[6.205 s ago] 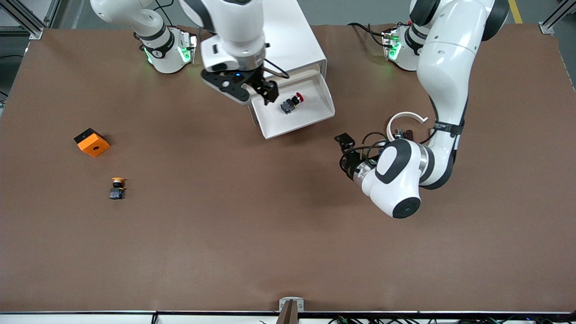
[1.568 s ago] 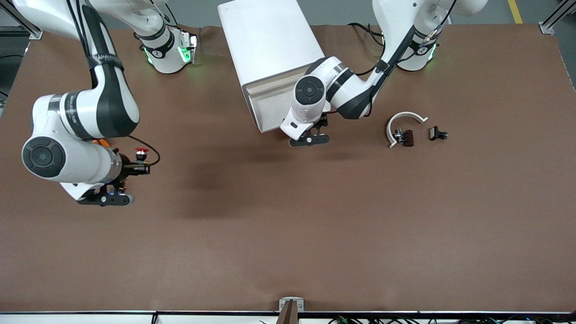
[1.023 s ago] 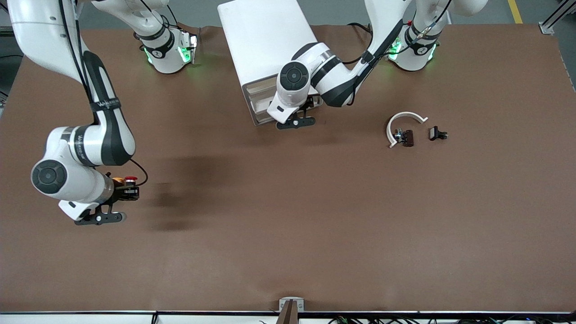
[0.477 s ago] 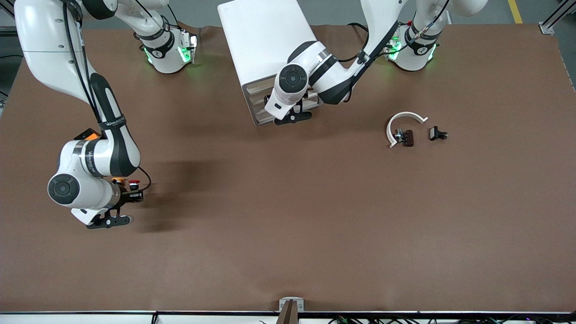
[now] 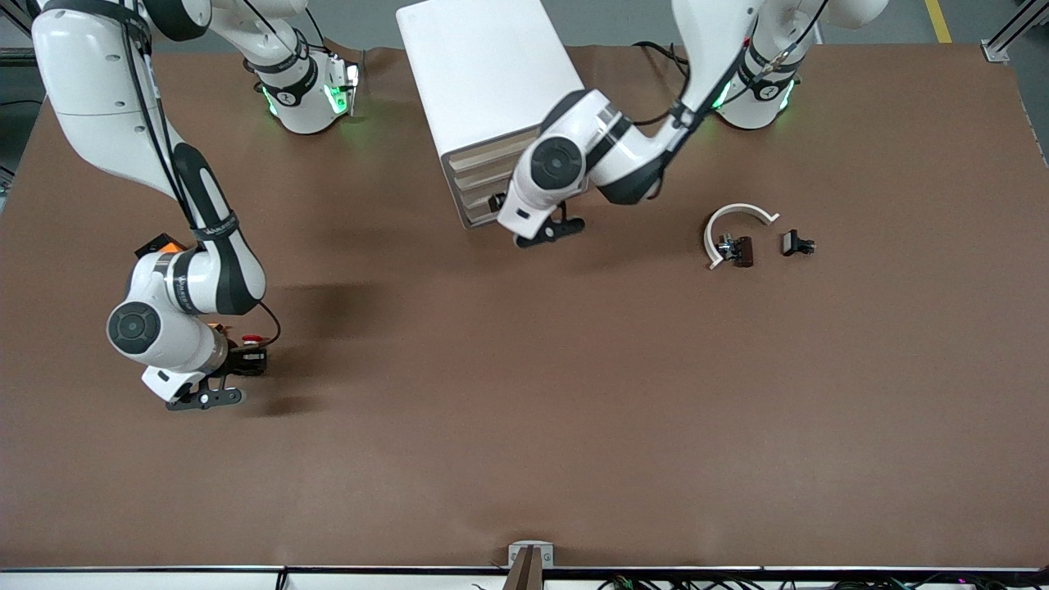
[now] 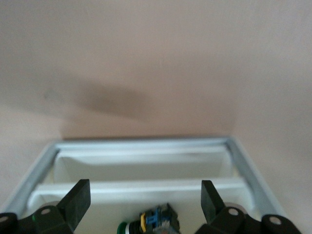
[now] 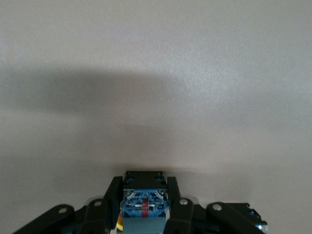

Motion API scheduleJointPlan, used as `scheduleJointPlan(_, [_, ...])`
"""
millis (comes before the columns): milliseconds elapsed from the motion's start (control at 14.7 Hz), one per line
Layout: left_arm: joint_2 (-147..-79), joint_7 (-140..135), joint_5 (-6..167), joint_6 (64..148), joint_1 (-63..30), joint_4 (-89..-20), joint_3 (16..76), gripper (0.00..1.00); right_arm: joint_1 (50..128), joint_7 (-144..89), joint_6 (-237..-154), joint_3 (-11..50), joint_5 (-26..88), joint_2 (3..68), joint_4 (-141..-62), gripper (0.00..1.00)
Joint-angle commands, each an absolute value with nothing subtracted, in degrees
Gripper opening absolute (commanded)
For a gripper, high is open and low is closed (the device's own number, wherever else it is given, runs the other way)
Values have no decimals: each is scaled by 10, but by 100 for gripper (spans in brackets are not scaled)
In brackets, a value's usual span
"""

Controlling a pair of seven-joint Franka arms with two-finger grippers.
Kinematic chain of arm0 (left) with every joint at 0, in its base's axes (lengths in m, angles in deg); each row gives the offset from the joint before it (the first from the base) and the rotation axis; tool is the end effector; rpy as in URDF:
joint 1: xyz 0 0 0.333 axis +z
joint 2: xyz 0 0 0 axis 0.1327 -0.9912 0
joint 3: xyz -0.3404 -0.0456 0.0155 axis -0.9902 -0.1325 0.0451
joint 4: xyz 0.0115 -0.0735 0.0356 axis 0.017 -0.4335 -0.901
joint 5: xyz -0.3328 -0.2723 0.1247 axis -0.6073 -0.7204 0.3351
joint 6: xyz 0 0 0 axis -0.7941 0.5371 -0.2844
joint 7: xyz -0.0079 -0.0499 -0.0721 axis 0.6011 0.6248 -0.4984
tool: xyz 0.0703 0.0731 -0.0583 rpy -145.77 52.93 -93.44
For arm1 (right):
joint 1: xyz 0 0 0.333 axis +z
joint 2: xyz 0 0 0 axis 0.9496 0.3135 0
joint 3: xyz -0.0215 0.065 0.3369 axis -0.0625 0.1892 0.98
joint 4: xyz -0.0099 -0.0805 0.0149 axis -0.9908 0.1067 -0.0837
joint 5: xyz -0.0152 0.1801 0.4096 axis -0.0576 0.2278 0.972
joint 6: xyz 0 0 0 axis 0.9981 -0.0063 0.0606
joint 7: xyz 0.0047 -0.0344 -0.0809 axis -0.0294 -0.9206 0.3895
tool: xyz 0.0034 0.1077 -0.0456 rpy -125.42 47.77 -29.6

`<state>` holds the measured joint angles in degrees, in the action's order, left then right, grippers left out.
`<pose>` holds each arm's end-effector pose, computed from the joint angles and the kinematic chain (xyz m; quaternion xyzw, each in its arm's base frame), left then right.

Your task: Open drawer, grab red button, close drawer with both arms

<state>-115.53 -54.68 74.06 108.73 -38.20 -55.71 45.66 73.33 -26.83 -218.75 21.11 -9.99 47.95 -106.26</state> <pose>0.4594 -0.5320 0.2796 0.9660 0.1644 -0.1914 0.0560 0.6985 -0.0250 0.1549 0.9968 0.0657 -0.0190 0.0414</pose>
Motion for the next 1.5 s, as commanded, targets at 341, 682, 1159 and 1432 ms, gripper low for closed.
scheduleJointPlan(341, [-1111, -462, 847, 1008, -216, -502, 453, 100, 730, -289, -2165, 221, -113, 453, -1074, 100])
scheduleJointPlan(682, [-1100, -366, 914, 948, -123, -438, 453, 100, 755, -302, -2041, 223, -113, 366, -1068, 100])
scheduleJointPlan(1159, [-1033, -217, 920, 875, -4, -404, 453, 100, 777, -339, -1908, 226, -113, 250, -1068, 100])
scheduleJointPlan(1432, [-1000, -171, 920, 791, 33, -366, 454, 100, 777, -337, -1873, 227, -111, 210, -1064, 100])
